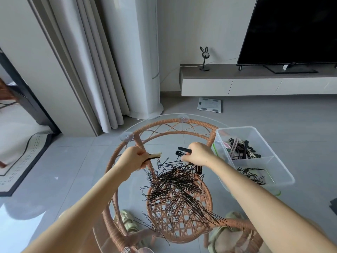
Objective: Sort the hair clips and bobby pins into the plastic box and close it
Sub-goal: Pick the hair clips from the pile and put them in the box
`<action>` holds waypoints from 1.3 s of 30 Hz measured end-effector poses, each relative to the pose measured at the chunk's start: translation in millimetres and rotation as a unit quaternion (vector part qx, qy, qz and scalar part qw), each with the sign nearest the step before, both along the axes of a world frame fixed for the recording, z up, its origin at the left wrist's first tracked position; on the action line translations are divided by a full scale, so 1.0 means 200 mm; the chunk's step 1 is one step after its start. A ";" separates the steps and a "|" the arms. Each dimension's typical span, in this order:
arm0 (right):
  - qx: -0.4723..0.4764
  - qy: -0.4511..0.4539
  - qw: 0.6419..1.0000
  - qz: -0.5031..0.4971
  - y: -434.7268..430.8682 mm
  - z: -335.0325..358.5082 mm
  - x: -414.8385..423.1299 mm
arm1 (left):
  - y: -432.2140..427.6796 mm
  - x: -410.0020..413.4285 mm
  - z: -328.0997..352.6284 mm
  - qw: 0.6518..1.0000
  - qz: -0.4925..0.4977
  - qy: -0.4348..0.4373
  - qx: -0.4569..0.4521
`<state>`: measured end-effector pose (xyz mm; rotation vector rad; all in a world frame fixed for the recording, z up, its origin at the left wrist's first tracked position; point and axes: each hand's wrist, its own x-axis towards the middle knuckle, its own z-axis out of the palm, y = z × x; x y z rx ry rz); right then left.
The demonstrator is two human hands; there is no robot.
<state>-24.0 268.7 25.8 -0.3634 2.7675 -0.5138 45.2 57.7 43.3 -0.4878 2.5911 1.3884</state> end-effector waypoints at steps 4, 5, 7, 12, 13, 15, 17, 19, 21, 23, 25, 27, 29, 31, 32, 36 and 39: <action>-0.078 -0.005 0.997 0.005 0.03 0.02 0.03 | 0.00 0.01 0.01 0.998 0.022 0.020 0.047; -0.118 -0.007 0.993 -0.001 0.04 0.03 0.05 | 0.00 0.01 0.02 0.998 0.026 0.025 0.055; -0.202 -0.019 0.979 -0.026 0.06 0.07 0.08 | 0.01 0.01 0.04 0.996 0.029 0.035 0.071; -0.407 -0.038 0.904 -0.127 0.24 0.21 0.15 | 0.13 -0.05 0.14 0.991 0.010 0.083 0.105; -0.434 -0.026 0.889 -0.143 0.29 0.24 0.16 | 0.18 -0.07 0.17 0.989 0.002 0.093 0.111; -0.409 0.046 0.893 -0.181 0.44 0.28 0.16 | 0.34 -0.13 0.22 0.986 -0.033 0.115 0.112; -0.310 0.130 0.918 -0.210 0.59 0.30 0.14 | 0.52 -0.19 0.27 0.983 -0.085 0.145 0.079; -0.216 0.165 0.936 -0.225 0.70 0.30 0.10 | 0.72 -0.25 0.31 0.974 -0.145 0.171 0.028; -0.142 0.160 0.953 -0.215 0.76 0.30 0.07 | 0.89 -0.32 0.33 0.964 -0.205 0.169 -0.031; -0.044 0.154 0.971 -0.180 0.78 0.28 0.03 | 1.01 -0.38 0.33 0.952 -0.250 0.148 -0.093; 0.019 0.139 0.979 -0.148 0.78 0.27 0.01 | 1.07 -0.44 0.32 0.939 -0.280 0.120 -0.161; 0.041 0.127 0.982 -0.136 0.76 0.27 0.00 | 1.06 -0.46 0.32 0.924 -0.298 0.119 -0.207; 0.073 0.175 0.973 -0.132 0.73 0.28 0.02 | 0.98 -0.45 0.33 0.925 -0.284 0.148 -0.205; 0.052 0.253 0.958 -0.121 0.67 0.29 0.07 | 0.86 -0.44 0.32 0.929 -0.247 0.178 -0.211; 0.010 0.278 0.955 -0.102 0.62 0.30 0.11 | 0.79 -0.43 0.31 0.929 -0.235 0.174 -0.228; -0.034 0.280 0.954 0.096 0.39 0.24 0.23 | 0.53 -0.32 0.20 0.925 -0.249 0.079 -0.276; 0.075 0.239 0.950 0.188 0.25 0.15 0.22 | 0.36 -0.19 0.11 0.922 -0.271 0.040 -0.274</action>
